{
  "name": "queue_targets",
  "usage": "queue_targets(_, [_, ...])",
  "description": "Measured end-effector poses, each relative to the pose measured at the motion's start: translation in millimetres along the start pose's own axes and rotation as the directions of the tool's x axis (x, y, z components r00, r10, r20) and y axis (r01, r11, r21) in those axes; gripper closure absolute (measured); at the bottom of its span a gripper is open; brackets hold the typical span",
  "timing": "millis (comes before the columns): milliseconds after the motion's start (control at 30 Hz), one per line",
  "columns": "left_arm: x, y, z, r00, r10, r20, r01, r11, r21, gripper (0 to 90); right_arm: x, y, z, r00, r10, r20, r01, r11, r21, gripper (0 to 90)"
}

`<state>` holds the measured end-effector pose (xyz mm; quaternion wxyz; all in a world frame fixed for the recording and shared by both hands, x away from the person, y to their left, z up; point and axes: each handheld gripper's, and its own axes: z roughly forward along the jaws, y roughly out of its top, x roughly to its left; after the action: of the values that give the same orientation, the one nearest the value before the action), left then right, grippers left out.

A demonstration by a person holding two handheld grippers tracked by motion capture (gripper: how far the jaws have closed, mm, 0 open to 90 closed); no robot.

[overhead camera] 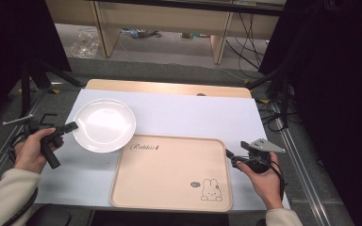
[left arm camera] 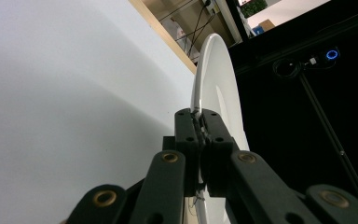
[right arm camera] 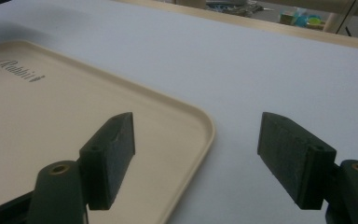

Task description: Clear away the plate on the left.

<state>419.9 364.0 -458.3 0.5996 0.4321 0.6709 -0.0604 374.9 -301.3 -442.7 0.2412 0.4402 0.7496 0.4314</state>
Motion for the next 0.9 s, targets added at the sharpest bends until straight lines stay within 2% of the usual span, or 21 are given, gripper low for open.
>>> queue_targets(67, [-0.4,-0.7,0.6,1.0,0.001,0.005,-0.001,1.0,0.0,86.4,0.3,-0.3,1.1,1.0,0.001,-0.001,-0.001,1.0,-0.014,28.2])
queue_targets(100, [-1.1,-1.1,0.8,1.0,-0.004,0.005,0.004,1.0,0.001,86.4,0.1,0.0,-0.1,1.0,0.0,0.0,0.0,1.0,0.0,28.2])
queue_targets(300, [-3.6,-2.7,1.9,0.9997,-0.006,0.023,0.006,1.0,0.004,86.5,0.3,-0.4,1.0,1.0,0.003,-0.003,-0.004,1.0,-0.012,28.2])
queue_targets(467, [-6.8,-3.8,2.5,0.9998,0.002,0.017,-0.002,0.9999,0.013,86.3,0.0,0.0,-0.3,1.0,0.002,0.0,-0.002,1.0,-0.001,28.2])
queue_targets(900, [-11.3,-7.8,5.8,0.9989,-0.006,0.046,0.005,0.9997,0.025,86.4,-0.1,0.0,-0.7,1.0,0.002,-0.001,-0.002,1.0,-0.003,28.2])
